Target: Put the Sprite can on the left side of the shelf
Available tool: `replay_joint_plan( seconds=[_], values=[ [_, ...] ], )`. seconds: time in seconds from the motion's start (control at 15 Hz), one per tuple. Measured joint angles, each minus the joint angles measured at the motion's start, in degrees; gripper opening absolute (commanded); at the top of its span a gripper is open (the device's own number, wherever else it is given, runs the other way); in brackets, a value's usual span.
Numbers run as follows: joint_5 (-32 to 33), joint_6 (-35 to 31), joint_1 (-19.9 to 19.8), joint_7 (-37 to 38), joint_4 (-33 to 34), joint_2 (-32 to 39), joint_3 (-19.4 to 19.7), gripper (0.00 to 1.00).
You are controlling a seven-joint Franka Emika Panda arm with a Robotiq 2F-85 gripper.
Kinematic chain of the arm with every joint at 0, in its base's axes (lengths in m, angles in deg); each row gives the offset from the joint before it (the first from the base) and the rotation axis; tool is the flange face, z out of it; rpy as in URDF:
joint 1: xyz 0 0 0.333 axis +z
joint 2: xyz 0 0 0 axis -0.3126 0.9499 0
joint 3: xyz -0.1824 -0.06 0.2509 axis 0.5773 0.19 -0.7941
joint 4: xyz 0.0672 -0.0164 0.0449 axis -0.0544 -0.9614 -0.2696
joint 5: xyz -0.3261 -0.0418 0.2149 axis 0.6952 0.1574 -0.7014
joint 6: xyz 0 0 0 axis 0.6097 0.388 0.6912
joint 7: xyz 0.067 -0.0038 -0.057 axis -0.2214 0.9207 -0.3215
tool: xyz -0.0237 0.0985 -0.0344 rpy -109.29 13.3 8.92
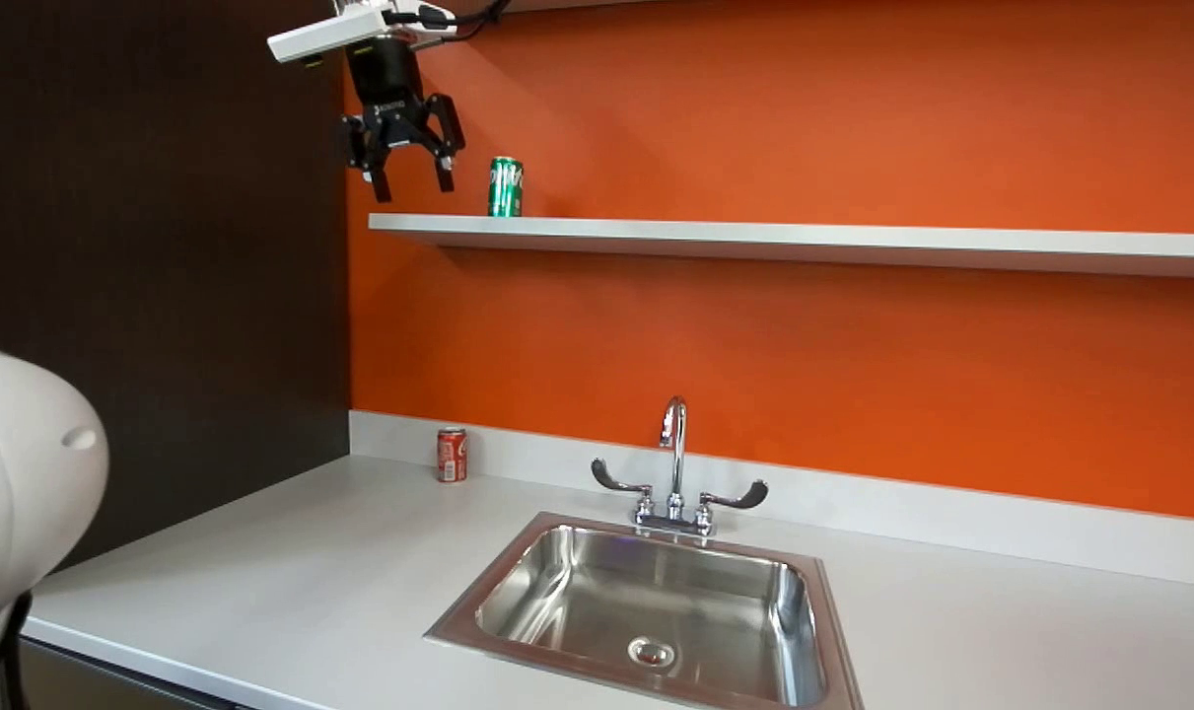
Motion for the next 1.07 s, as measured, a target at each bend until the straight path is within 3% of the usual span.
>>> replay_joint_plan(
  seconds=[0.27,0.6,1.07],
  values=[
    [-0.2,-2.8,-0.1,-1.4,-11.0,-4.9,0.9,1.0],
    [-0.2,-10.8,-0.2,-2.8,-22.9,-7.6,1.5,1.0],
    [-0.3,-16.4,-0.2,-3.5,-31.8,-7.9,2.3,1.0]
  ],
)
